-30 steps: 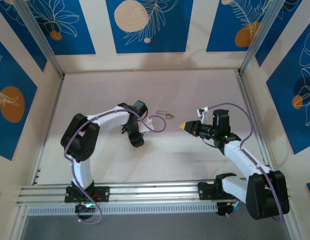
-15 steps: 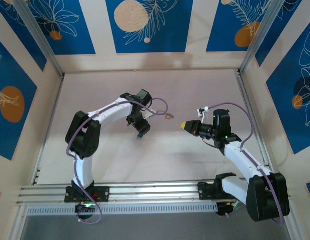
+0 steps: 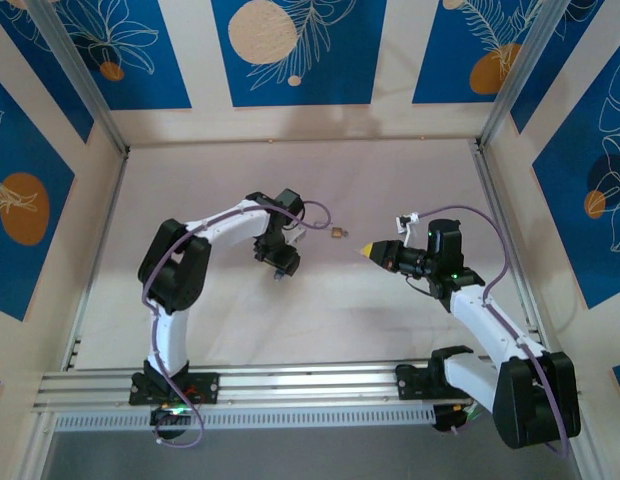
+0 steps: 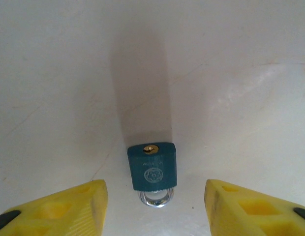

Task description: Unlock with the key

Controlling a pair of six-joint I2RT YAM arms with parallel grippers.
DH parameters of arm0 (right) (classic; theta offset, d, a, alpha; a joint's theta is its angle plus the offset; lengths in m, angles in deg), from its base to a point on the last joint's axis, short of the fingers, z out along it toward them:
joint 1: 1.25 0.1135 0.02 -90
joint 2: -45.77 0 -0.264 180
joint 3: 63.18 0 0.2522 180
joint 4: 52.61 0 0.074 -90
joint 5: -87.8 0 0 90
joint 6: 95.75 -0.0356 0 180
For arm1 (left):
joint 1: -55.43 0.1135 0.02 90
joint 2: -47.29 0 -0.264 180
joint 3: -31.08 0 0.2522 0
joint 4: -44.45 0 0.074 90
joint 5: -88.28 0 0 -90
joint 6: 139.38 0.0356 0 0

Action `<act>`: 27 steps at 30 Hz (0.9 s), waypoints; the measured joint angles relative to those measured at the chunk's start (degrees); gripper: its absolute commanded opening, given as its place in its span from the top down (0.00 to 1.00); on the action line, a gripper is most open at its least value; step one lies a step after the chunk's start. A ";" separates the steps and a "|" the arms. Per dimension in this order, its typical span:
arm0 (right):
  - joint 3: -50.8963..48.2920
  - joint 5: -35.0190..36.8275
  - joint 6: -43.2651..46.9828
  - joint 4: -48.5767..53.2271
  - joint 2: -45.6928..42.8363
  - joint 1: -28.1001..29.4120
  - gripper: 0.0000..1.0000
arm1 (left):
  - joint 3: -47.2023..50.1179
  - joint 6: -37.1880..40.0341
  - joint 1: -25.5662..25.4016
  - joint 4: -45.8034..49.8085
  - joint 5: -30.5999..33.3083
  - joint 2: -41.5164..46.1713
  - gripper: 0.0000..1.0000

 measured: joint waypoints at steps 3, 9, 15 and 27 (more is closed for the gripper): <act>0.00 0.02 0.00 0.02 -0.11 0.00 1.00 | 0.00 -0.09 0.00 0.48 0.74 -0.90 0.51; 0.00 0.02 0.00 0.02 -0.17 0.00 1.00 | 0.00 -0.07 0.02 0.94 1.22 -1.90 0.60; -0.02 0.02 0.00 0.02 -0.15 0.00 1.00 | 0.20 0.17 0.57 0.61 1.14 -2.40 0.66; -0.02 0.20 0.00 0.02 -0.15 0.00 1.00 | -0.24 2.32 0.96 0.96 0.33 -2.89 0.58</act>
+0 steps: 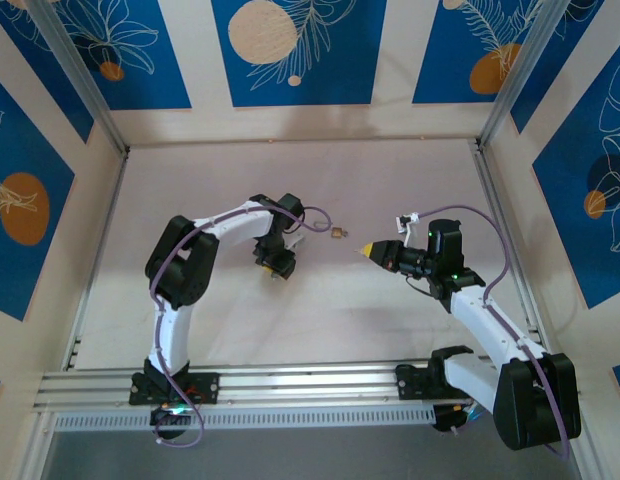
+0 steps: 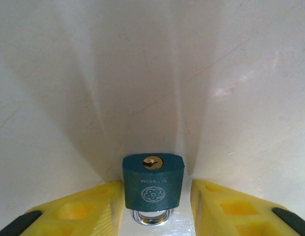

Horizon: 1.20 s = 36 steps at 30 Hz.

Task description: Unlock with the key

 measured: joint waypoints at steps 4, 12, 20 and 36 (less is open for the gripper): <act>0.00 0.00 0.00 0.00 0.00 0.00 1.00 | -0.09 0.46 0.07 0.02 0.00 -0.22 0.62; 0.00 0.02 0.02 0.22 0.00 0.00 1.00 | 0.15 1.90 0.35 -0.02 0.07 0.13 0.73; 0.00 0.04 0.28 1.14 0.00 0.46 1.00 | 3.56 5.20 -0.20 -3.72 -0.79 2.80 0.71; 0.79 0.00 3.54 1.86 3.37 5.49 1.00 | 16.46 17.90 -8.11 -21.22 -2.73 19.15 0.70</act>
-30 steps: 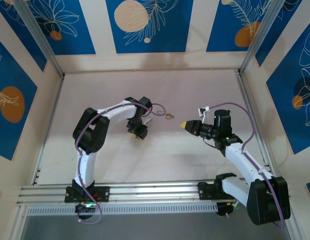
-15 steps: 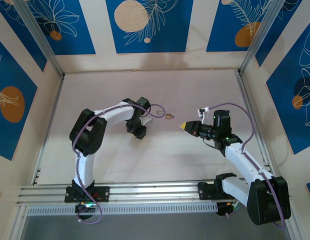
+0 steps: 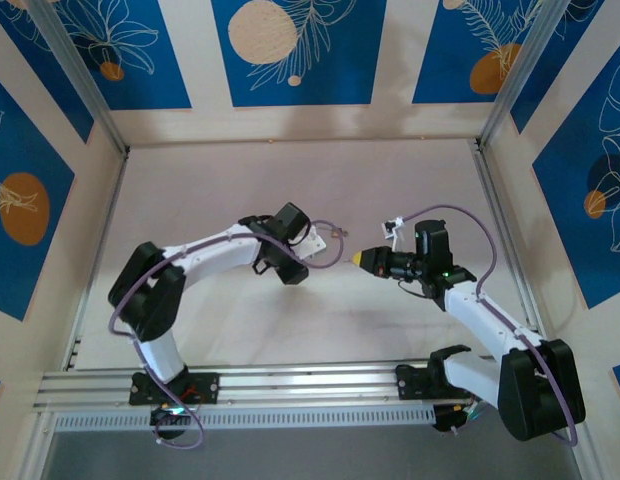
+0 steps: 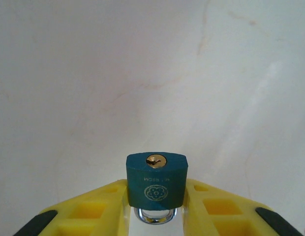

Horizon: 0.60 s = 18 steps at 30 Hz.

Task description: Unlock with the key

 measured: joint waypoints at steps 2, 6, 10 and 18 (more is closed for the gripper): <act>0.11 -0.02 0.07 -0.04 0.59 0.37 1.00 | 2.27 1.62 -0.98 -2.86 0.15 2.75 0.71; 0.20 -0.26 0.04 -0.04 1.16 0.63 1.00 | 6.49 4.90 -3.58 -9.05 2.19 7.26 0.72; 0.20 -0.31 -0.28 -0.42 1.16 0.61 1.00 | 10.38 7.74 -6.60 -14.27 5.35 10.01 0.72; 0.20 -1.75 -2.38 -2.38 2.16 1.33 1.00 | 14.47 11.58 -9.77 -20.98 12.00 12.31 0.71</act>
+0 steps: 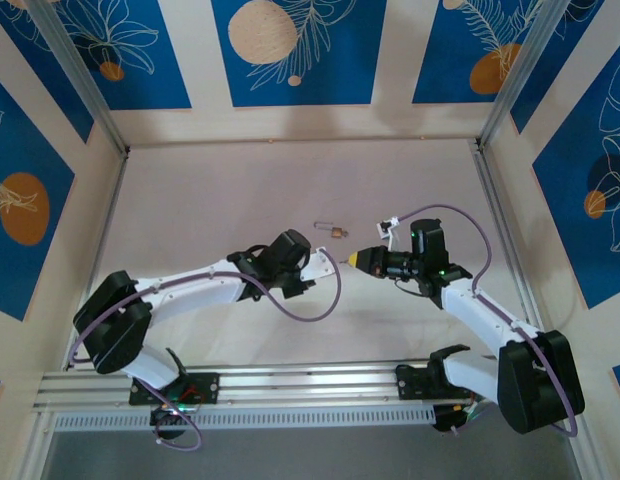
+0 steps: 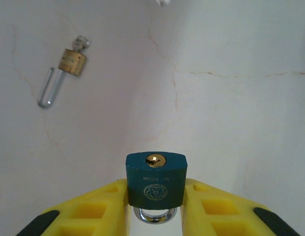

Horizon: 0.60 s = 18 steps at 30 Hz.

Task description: Unlock with the key

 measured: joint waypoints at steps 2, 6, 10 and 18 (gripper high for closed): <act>0.00 0.00 -0.39 -0.22 0.20 0.52 1.00 | 0.26 0.83 -0.48 -1.11 1.27 0.28 0.71; 0.00 0.24 -1.29 -1.18 0.46 2.71 1.00 | 0.61 1.68 -1.40 -2.89 2.82 0.61 0.71; 0.00 1.09 -1.70 -2.21 1.29 5.07 1.00 | 0.76 2.47 -1.99 -3.39 3.69 0.59 0.71; 0.55 3.06 -1.68 -2.62 3.80 7.52 1.00 | 1.29 3.15 -2.69 -3.78 4.94 0.59 0.71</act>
